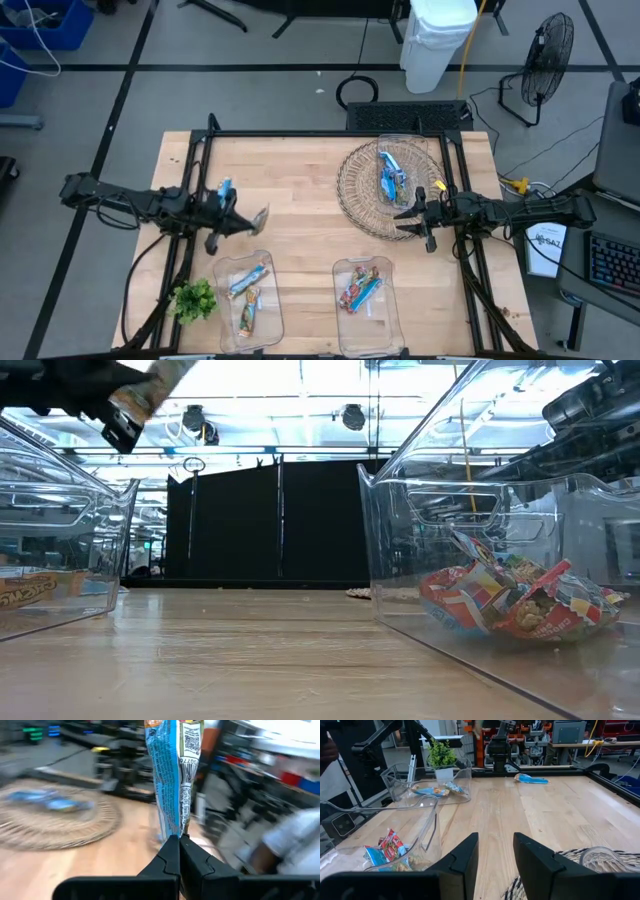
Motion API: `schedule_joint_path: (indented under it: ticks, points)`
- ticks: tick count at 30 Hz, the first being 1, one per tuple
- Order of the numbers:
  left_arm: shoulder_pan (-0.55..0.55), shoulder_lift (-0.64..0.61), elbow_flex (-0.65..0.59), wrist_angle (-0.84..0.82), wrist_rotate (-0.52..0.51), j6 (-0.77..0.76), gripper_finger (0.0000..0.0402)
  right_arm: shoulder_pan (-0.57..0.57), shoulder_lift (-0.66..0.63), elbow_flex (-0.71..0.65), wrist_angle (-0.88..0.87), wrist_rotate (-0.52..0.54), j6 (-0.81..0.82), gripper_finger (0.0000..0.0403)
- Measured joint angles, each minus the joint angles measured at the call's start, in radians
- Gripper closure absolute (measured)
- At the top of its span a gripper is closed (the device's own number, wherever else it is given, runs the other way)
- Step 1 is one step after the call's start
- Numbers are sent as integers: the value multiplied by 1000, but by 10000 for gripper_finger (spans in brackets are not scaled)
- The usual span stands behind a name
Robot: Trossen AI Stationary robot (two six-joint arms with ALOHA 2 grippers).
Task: Pick and place Granola Bars by type
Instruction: Put the orange granola bar into the bottom left transparent bin
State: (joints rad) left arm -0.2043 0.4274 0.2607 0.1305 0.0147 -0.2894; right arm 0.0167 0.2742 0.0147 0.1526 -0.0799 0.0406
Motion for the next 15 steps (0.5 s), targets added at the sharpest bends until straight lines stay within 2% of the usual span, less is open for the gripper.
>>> schedule_joint_path:
  ticks: [5, 10, 15]
  points:
    - [-1, 7, 64, -103, -183, -90, 399, 0, 0, 0, 0, 0, 0, 289]
    - [-44, 94, 181, -199, -138, -164, 400, 0, 0, 0, 0, 0, 0, 289]
    - [-179, 272, 358, -303, -128, -165, 400, 0, 0, 0, 0, 0, 0, 289]
